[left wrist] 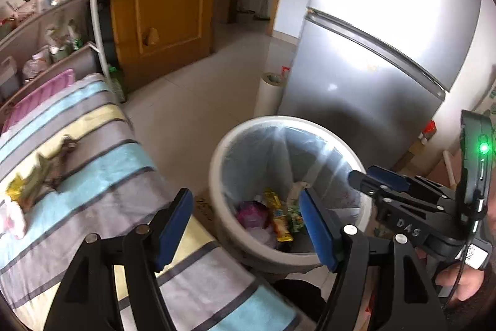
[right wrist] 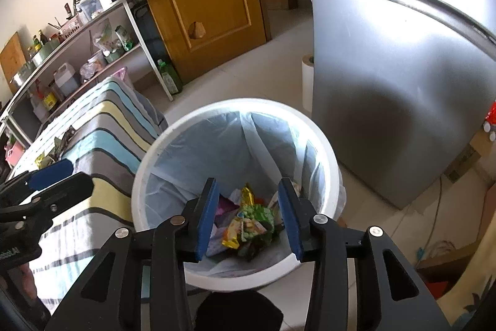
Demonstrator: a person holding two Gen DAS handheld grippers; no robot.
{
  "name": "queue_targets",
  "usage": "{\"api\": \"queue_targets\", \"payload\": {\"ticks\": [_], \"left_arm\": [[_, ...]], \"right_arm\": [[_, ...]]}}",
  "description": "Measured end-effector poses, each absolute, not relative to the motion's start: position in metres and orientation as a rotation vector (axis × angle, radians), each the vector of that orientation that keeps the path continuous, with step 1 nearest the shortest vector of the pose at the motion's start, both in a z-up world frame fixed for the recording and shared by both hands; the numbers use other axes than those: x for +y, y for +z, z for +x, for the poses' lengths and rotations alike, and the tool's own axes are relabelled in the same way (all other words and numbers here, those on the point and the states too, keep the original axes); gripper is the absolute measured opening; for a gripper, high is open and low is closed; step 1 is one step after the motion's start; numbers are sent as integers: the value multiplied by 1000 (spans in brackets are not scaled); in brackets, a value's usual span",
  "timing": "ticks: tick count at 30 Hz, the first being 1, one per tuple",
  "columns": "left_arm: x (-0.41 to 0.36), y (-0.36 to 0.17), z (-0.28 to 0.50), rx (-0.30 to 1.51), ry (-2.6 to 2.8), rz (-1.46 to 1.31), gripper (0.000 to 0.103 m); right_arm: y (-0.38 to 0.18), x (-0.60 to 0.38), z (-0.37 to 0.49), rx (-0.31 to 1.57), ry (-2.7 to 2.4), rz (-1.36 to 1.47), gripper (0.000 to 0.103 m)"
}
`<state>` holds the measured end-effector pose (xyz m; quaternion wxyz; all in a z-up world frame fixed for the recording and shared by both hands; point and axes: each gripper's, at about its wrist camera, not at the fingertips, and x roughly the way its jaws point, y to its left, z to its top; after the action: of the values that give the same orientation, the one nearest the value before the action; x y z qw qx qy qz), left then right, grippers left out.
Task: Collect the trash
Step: 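Move both open tools back over the table, then grasp the pink clear cup with the left tool while the right tool grasps the brown chocolate wrapper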
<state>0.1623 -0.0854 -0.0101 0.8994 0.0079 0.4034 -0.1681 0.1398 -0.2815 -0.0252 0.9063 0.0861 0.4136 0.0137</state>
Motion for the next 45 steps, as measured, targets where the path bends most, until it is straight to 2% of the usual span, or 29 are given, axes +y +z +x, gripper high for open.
{"api": "queue_targets", "payload": {"ticks": [13, 31, 45], "left_arm": [[-9, 3, 135, 770, -213, -42, 74], [147, -7, 116, 739, 93, -183, 78], [176, -30, 137, 802, 83, -196, 80]], "right_arm": [[5, -214, 139, 773, 159, 126, 46], [6, -95, 165, 787, 381, 49, 47], [-3, -11, 213, 829, 480, -43, 47]]}}
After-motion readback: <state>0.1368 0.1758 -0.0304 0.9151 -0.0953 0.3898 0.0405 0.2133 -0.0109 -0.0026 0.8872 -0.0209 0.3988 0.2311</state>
